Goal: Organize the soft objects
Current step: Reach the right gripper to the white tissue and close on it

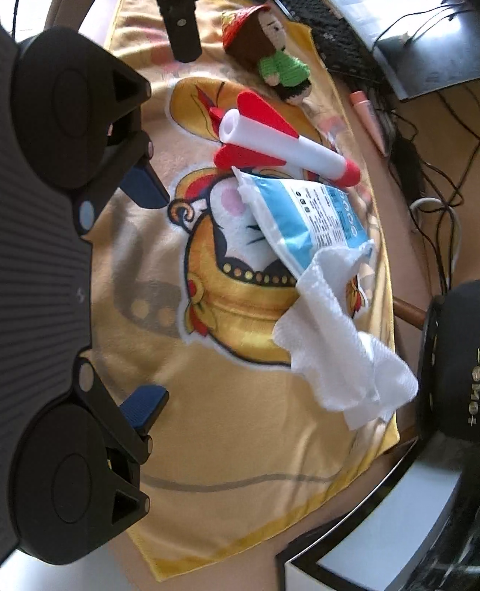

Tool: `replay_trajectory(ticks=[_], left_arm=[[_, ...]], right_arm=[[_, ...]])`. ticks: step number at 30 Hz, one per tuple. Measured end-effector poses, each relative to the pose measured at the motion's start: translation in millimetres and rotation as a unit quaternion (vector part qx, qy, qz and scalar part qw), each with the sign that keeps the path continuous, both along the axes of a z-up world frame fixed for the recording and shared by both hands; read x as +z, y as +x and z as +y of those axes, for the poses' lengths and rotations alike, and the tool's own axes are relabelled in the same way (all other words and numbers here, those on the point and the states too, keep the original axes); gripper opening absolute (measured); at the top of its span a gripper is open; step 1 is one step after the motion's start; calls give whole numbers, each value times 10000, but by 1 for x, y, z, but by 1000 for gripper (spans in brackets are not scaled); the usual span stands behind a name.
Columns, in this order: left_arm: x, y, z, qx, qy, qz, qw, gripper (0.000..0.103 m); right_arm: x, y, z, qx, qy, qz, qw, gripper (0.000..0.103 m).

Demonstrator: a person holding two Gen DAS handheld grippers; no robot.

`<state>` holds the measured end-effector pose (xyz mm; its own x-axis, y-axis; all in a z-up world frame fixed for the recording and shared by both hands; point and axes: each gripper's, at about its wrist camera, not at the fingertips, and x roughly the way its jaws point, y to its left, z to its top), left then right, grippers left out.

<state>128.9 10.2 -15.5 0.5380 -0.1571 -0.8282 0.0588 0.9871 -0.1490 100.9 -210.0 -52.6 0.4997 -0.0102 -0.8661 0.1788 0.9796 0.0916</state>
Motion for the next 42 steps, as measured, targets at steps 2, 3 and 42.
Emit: replay_trajectory(ticks=[2, 3, 42], left_arm=[[0, 8, 3, -58, -76, 76, 9999, 103], [0, 11, 4, -95, -111, 105, 9998, 103], [14, 95, -91, -1337, -2365, 927, 9579, 103]], right_arm=[[-1, 6, 6, -24, -147, 190, 9997, 103], [-1, 10, 8, -34, -202, 294, 9994, 103], [-1, 128, -105, 910, 718, -826, 9898, 13]])
